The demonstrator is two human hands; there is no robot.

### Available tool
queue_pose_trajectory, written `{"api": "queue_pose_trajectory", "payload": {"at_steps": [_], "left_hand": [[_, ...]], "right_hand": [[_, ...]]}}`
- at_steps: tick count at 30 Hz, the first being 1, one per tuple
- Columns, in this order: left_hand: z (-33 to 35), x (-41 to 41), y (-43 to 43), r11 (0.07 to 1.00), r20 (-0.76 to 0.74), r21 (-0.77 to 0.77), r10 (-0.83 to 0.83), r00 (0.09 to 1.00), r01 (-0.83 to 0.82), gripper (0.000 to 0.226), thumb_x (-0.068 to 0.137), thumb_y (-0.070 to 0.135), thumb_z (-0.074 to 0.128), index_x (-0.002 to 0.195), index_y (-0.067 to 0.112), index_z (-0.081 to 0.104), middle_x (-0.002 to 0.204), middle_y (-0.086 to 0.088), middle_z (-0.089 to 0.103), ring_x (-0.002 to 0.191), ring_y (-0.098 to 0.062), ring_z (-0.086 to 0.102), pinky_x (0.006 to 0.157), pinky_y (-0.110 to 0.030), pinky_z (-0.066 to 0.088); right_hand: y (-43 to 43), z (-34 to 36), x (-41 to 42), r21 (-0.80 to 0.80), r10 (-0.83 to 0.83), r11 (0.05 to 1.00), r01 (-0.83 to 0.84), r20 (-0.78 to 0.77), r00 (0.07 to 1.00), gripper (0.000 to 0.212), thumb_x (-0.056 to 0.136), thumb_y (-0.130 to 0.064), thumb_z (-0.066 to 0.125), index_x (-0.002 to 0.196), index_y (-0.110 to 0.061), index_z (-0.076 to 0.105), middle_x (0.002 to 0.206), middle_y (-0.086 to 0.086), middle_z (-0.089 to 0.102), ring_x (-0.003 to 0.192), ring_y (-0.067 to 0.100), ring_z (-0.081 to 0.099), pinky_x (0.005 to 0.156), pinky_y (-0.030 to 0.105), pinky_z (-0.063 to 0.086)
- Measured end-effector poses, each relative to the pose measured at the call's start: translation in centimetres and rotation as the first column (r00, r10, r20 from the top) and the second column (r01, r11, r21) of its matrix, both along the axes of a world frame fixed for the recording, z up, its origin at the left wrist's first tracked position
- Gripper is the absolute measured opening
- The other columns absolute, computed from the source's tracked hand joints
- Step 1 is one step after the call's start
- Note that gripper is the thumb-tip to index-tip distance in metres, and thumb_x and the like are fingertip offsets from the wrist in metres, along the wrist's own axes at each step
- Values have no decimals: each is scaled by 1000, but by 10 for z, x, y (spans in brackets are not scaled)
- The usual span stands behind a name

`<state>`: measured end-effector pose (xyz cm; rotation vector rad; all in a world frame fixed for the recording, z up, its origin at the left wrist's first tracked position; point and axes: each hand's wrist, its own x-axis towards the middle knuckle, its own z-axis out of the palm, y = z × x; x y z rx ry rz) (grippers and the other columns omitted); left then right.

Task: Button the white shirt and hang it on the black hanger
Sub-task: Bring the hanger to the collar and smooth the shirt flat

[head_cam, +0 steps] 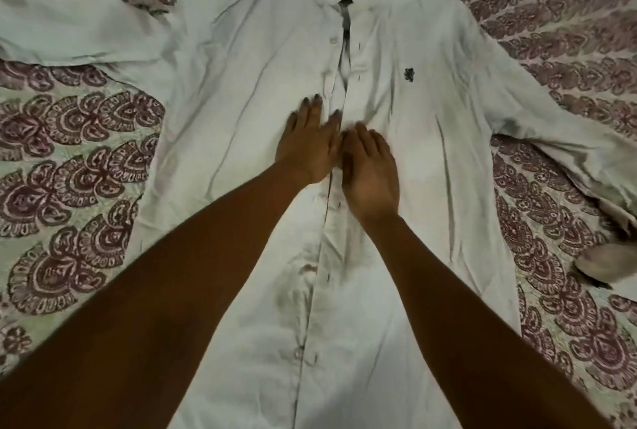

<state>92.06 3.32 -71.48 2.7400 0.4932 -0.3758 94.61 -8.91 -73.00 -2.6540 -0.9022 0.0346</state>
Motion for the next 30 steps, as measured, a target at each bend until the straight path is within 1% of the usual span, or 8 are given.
{"api": "queue_pose_trajectory", "payload": {"at_steps": [4, 8, 11, 14, 18, 22, 25, 30], "left_hand": [[-6, 14, 9, 999, 108, -35, -29, 994, 33, 53, 100, 30, 16, 147, 7, 9, 157, -12, 3, 145, -23, -1, 119, -38, 1], [-13, 8, 21, 973, 289, -107, -165, 943, 203, 60, 92, 37, 4, 148, 15, 11, 156, -10, 13, 145, -23, 7, 117, -37, 1], [-16, 24, 29, 971, 312, -150, -131, 941, 185, 65, 88, 42, 2, 148, 19, 4, 156, -8, 14, 145, -21, 10, 119, -42, 4], [-18, 42, 35, 978, 358, -172, -53, 932, 121, 68, 89, 45, 4, 148, 13, 1, 157, -7, 10, 145, -20, 8, 118, -45, 7], [-22, 52, 50, 983, 460, -173, 32, 887, 55, 66, 92, 45, 11, 148, 11, 1, 157, -11, 8, 145, -22, 9, 118, -43, 6], [-25, 65, 59, 999, 369, -47, 27, 929, -10, 73, 86, 47, -1, 148, 10, 13, 156, -7, 16, 145, -23, 6, 117, -45, -4], [-27, 78, 63, 992, 382, -122, 53, 922, -6, 75, 84, 49, -5, 148, 13, 14, 155, -4, 21, 145, -16, 11, 118, -41, -3], [-25, 91, 68, 963, 460, -267, 154, 874, -30, 67, 89, 50, 2, 146, 22, 23, 151, 0, 32, 142, -11, 20, 118, -36, -1]], "right_hand": [[22, -9, 28, -25, -3, 1000, 4, 22, 1000, 32, 91, -19, 47, 117, -10, 63, 127, 7, 60, 106, 31, 59, 90, 33, 42], [36, -14, 42, 125, -55, 991, 48, 56, 997, 31, 84, -11, 49, 110, -7, 66, 114, 5, 68, 86, 31, 59, 71, 35, 51], [38, -10, 50, 200, -9, 980, -10, 96, 995, 32, 84, -13, 43, 102, -6, 69, 103, 7, 70, 81, 32, 60, 70, 35, 49], [55, 1, 68, 215, -191, 962, 168, 93, 977, 30, 84, -17, 43, 100, -9, 67, 95, 11, 67, 79, 30, 59, 64, 36, 49], [85, 12, 92, 27, -323, 946, 322, 20, 946, 29, 88, -15, 46, 113, -8, 60, 111, 17, 57, 98, 34, 54, 77, 38, 45], [97, 10, 121, 20, -342, 939, 343, -39, 939, 27, 92, -10, 41, 103, -8, 65, 106, 12, 62, 94, 27, 60, 68, 27, 36], [101, 6, 120, 263, -280, 921, 288, -66, 958, 25, 89, -10, 44, 88, -7, 69, 88, 10, 67, 80, 22, 61, 64, 24, 38], [102, 7, 116, 292, -86, 945, 146, -209, 974, 23, 87, -17, 45, 74, -10, 63, 71, 3, 63, 59, 9, 52, 59, 21, 43]]}}
